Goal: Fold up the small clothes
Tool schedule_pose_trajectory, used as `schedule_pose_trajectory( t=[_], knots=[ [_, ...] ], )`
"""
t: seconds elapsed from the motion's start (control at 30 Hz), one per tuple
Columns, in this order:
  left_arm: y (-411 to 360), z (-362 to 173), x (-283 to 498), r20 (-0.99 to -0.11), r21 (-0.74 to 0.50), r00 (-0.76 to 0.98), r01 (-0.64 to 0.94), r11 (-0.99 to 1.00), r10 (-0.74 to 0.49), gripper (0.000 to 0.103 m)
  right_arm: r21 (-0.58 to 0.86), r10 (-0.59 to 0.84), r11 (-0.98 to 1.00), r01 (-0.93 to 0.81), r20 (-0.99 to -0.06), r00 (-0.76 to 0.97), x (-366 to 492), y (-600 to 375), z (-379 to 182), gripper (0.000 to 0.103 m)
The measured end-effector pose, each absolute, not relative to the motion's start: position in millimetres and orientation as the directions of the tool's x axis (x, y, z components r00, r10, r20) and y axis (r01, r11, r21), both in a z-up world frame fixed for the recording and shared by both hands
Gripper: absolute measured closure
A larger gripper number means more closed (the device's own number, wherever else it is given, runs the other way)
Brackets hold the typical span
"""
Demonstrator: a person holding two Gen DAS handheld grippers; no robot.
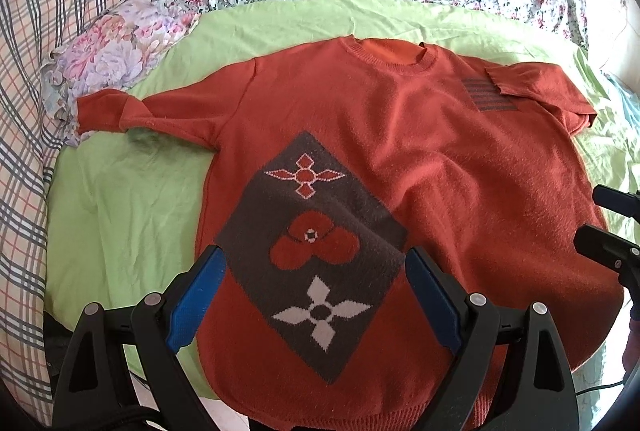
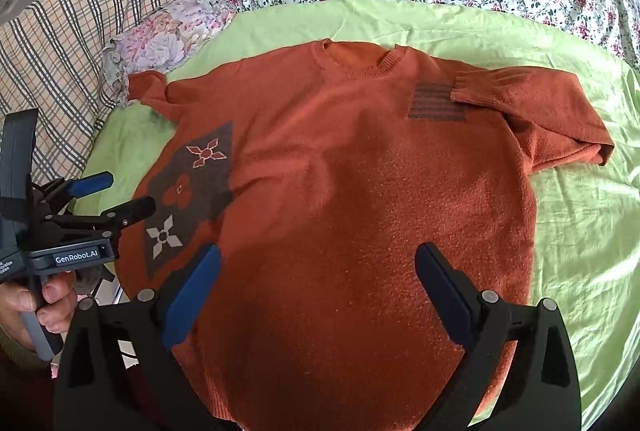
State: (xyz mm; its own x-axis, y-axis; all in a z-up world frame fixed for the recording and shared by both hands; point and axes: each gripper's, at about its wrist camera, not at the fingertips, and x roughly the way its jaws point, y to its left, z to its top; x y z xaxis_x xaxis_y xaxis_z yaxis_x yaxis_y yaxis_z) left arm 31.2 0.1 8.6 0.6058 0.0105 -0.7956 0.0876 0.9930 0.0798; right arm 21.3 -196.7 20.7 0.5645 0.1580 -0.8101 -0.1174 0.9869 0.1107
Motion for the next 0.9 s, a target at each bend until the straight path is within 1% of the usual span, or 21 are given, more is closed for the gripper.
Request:
schedule_pose_trajectory(
  t=[0.13,0.37,0.57,0.7,0.9],
  knots=[
    [-1,11,35,-0.805,0.067,0.593,0.094,0.993,-0.002,0.011,0.098,0.148,0.988,-0.119,-0.817,0.557,24,-199,20,0.006],
    [-5,15,41,-0.814,0.060,0.581,0.104,0.993,-0.012,0.011,0.035,0.090,0.992,-0.117,-0.855,0.511,30,-201,21,0.006],
    [-8,17,45,-0.813,0.072,0.583,0.109,0.991,-0.006,0.010,0.089,0.132,0.990,-0.106,-0.836,0.532,32,-209,25,0.006],
    [-7,13,47,-0.813,0.075,0.582,0.105,0.992,0.000,0.010,0.092,0.134,0.990,-0.103,-0.821,0.555,34,-212,25,0.006],
    [-5,4,54,-0.832,0.066,0.555,0.105,0.992,-0.004,0.010,0.088,0.128,0.991,-0.099,-0.831,0.542,37,-215,20,0.006]
  ],
)
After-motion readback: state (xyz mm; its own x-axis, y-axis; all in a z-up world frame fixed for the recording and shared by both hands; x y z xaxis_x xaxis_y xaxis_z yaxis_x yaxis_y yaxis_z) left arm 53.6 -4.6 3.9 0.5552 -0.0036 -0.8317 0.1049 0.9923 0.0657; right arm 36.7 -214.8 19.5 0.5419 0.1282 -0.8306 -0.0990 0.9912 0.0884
